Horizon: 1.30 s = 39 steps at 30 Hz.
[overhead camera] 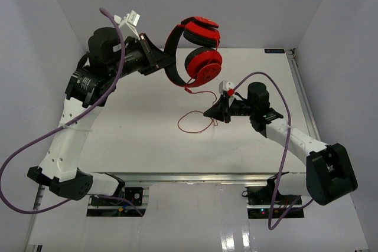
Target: Wrap the headphones
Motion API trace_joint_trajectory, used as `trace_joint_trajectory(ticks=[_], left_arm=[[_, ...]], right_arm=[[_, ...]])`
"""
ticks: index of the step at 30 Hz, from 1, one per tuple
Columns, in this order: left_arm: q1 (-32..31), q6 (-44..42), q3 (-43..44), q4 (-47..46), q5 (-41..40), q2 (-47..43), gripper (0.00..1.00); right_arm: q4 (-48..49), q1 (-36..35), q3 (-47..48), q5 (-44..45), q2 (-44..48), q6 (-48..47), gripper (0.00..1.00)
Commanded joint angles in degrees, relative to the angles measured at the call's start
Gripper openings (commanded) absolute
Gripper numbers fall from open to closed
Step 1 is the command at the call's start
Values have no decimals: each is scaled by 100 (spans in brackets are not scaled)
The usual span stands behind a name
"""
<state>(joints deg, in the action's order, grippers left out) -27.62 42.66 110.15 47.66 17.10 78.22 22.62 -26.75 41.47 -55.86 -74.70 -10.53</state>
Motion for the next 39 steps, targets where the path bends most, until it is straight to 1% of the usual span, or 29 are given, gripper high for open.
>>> trace_joint_trajectory(ticks=[1, 5, 6, 8, 10, 12, 14, 18, 21, 27, 34, 36, 39], left_arm=[[-25, -904, -931, -726, 400, -531, 0], [-25, -1946, -1842, -891, 956, -791, 0], [-25, -2104, -2030, -939, 1097, -839, 0], [-31, -2520, -2669, -1144, 1262, -1010, 0], [-77, -3127, -3138, -1304, 1455, -1116, 0], [-215, -3649, -3522, -1473, 1338, -1185, 0], [-342, -3968, -3841, -1662, 1172, -1151, 0], [-888, -4594, -3852, -1665, 603, -851, 0], [-1010, -4764, -3793, -1690, 54, -683, 0], [-1099, -5200, -3718, -1728, -431, -312, 0], [-1134, -5498, -3577, -1835, -1601, 77, 0], [-1140, -5572, -3471, -1873, -2061, 221, 0], [-1149, -5578, -3305, -1929, -2413, 354, 0]], right_arm=[[-1204, 787, 510, 627, 430, -668, 8], [-2260, 1355, 1181, 1097, 588, -1305, 8], [-2551, 1400, 1317, 1195, 607, -1470, 8], [-2948, 1414, 1587, 1360, 666, -1899, 8], [-3366, 1418, 1916, 1444, 709, -2167, 8], [-3698, 1418, 2196, 1480, 654, -2460, 8], [-4120, 1418, 2526, 1455, 534, -2865, 8], [-5022, 1409, 3228, 1430, 193, -3269, 8], [-5201, 1380, 3372, 1425, 193, -3256, 8], [-5388, 1084, 3239, 1771, 222, -3107, 8], [-5702, 893, 3280, 1537, 245, -2943, 8], [-5816, 841, 3205, 1400, 253, -2946, 8], [-5878, 620, 2951, 1168, 333, -2914, 8]])
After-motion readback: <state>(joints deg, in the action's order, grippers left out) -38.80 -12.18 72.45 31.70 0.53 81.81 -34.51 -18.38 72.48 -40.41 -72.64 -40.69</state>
